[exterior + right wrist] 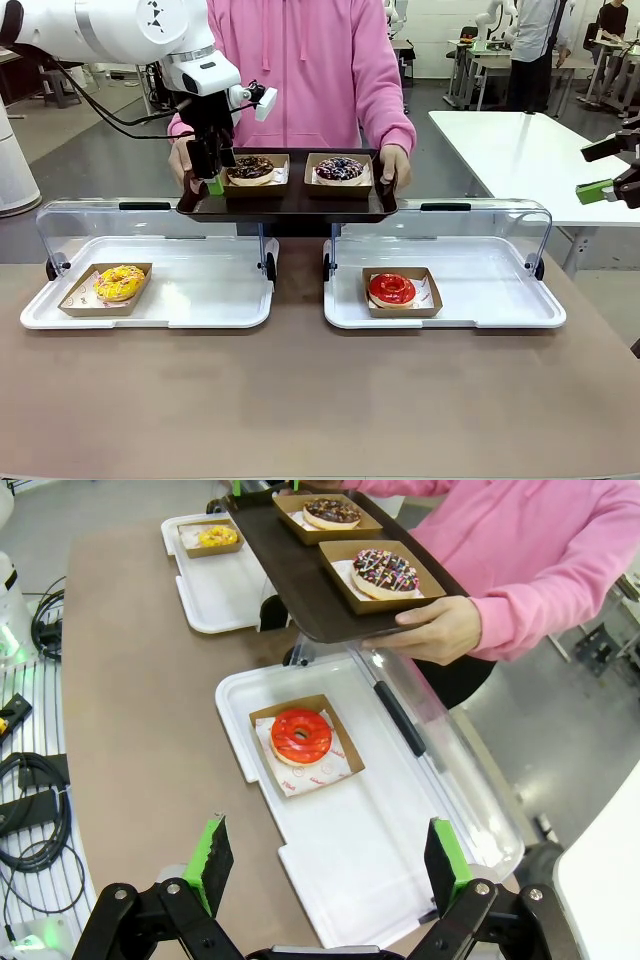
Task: Provide the desired donut to the person.
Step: Place the picked Paper togo box onto the Handle tray extended by the person.
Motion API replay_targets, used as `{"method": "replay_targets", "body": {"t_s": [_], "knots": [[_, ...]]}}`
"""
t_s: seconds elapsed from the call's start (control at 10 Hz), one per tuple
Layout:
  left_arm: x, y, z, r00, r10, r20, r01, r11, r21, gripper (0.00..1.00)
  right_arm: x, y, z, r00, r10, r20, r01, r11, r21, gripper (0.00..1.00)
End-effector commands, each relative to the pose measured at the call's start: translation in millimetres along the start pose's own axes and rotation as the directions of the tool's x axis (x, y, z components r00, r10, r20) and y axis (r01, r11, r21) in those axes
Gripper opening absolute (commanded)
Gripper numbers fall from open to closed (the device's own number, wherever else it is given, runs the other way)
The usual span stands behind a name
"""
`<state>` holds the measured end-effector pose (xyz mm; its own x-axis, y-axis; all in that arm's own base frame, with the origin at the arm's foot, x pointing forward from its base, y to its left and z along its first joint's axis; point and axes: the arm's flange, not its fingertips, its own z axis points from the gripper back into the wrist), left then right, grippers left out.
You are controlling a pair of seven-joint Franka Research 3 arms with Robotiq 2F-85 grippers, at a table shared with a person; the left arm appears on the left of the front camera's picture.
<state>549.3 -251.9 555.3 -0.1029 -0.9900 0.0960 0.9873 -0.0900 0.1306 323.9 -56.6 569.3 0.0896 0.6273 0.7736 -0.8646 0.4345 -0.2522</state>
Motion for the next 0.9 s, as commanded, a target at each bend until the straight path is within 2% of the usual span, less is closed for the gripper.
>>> {"method": "replay_targets", "body": {"t_s": [0.0, 0.1, 0.2, 0.8], "knots": [[-2.2, 2.9, 4.7, 0.999, -0.018, 0.027, 0.018, 0.999, -0.027, 1.00, -1.3, -0.3, -1.3, 1.000, -0.002, 0.002, 0.002, 1.000, 0.002, 1.00], [-1.8, -7.9, 6.4, 0.998, -0.036, 0.049, 0.040, 0.995, -0.089, 1.00, -1.3, -0.3, -1.3, 1.000, -0.002, 0.002, 0.002, 1.000, 0.002, 1.00], [0.4, -0.6, 0.5, 1.000, 0.000, 0.000, 0.000, 1.000, -0.006, 1.00, -1.3, -0.3, -1.3, 1.000, -0.002, 0.002, 0.002, 1.000, 0.002, 1.00], [0.4, -0.6, 0.5, 1.000, 0.000, 0.000, 0.000, 1.000, -0.006, 1.00, -1.3, -0.3, -1.3, 1.000, -0.002, 0.002, 0.002, 1.000, 0.002, 1.00]]}}
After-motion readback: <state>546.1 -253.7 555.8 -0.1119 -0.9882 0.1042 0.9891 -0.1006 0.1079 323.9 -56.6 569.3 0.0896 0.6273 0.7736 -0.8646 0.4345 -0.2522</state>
